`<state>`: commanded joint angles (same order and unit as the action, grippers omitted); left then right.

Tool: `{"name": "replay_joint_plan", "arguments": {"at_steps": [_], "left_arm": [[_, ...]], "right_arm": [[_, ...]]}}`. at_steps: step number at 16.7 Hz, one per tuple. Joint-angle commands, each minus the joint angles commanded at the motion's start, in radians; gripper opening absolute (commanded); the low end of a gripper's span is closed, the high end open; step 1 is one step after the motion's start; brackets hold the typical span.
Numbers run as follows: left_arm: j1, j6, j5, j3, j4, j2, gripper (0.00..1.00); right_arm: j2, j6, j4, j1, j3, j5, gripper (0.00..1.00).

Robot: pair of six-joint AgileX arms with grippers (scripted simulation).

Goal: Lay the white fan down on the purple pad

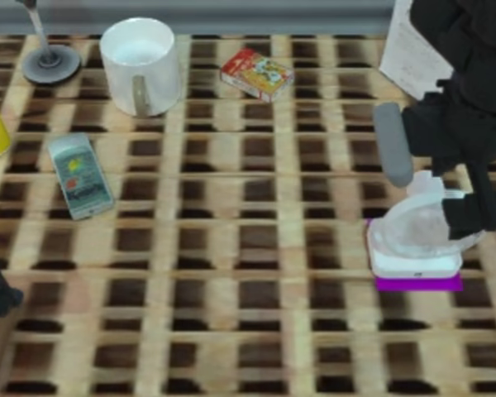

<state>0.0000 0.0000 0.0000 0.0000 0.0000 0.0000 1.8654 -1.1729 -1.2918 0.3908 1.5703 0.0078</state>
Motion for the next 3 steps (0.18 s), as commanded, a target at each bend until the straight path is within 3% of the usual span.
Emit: {"name": "replay_joint_plan", "arguments": {"at_steps": [3], "left_arm": [[0.000,0.000,0.000,0.000,0.000,0.000,1.00]], "right_arm": [[0.000,0.000,0.000,0.000,0.000,0.000,1.00]]}}
